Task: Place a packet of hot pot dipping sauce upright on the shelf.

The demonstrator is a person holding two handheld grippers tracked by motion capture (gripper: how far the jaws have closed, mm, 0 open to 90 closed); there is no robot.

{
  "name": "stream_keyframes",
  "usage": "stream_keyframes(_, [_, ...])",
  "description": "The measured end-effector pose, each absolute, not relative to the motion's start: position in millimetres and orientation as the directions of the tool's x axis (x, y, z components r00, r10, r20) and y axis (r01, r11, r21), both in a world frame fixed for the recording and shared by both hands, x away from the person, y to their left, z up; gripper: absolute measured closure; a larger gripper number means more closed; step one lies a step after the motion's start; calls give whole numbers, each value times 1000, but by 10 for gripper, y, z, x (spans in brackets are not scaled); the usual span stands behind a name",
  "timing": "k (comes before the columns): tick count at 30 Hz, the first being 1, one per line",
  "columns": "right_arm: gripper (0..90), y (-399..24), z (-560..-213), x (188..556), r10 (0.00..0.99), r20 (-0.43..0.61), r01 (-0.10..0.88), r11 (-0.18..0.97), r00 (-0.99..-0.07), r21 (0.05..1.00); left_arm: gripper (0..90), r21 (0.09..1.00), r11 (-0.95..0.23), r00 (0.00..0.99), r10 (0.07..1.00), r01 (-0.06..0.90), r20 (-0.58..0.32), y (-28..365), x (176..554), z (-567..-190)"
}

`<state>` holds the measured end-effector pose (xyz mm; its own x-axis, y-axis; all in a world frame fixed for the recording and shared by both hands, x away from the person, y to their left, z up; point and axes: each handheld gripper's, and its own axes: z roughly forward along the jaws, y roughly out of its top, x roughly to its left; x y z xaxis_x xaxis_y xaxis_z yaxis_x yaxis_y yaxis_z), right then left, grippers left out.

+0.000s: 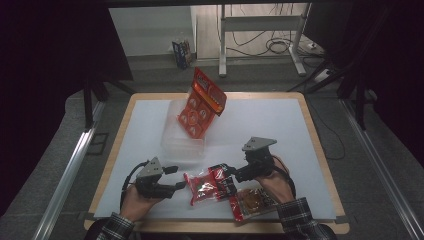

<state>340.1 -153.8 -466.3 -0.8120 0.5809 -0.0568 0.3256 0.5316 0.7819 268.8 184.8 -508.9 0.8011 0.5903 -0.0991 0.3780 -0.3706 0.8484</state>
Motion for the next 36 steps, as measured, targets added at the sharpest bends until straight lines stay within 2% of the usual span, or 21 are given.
stream_keyframes(4, [0,-1606,-4746,3317,583,-44,342,534,-811,773,497,847,-380,820,562,372,-108,1781,2696,-5105])
stream_keyframes(6, [0,-1639,-4784,3277,587,-36,353,534,-809,769,604,838,-395,825,555,376,-108,1740,2713,-5126])
stream_keyframes(9, [0,-1708,-4837,3216,595,-25,367,528,-804,766,829,829,-412,836,536,378,-115,1683,2733,-5141])
stream_keyframes(11, [0,-1744,-4860,3191,599,-17,373,520,-800,768,896,828,-417,844,523,375,-118,1657,2737,-5146])
stream_keyframes(21, [0,-1763,-4969,3144,594,7,388,516,-804,764,899,801,-468,865,487,374,-120,1534,2740,-5222])
stream_keyframes(30, [0,-1690,-5034,3135,585,16,394,526,-811,754,900,718,-570,856,511,401,-72,1453,2763,-5346])
stream_keyframes(36, [0,-1649,-5031,3117,570,37,397,523,-821,754,900,700,-565,850,514,437,-115,1507,2782,-5369])
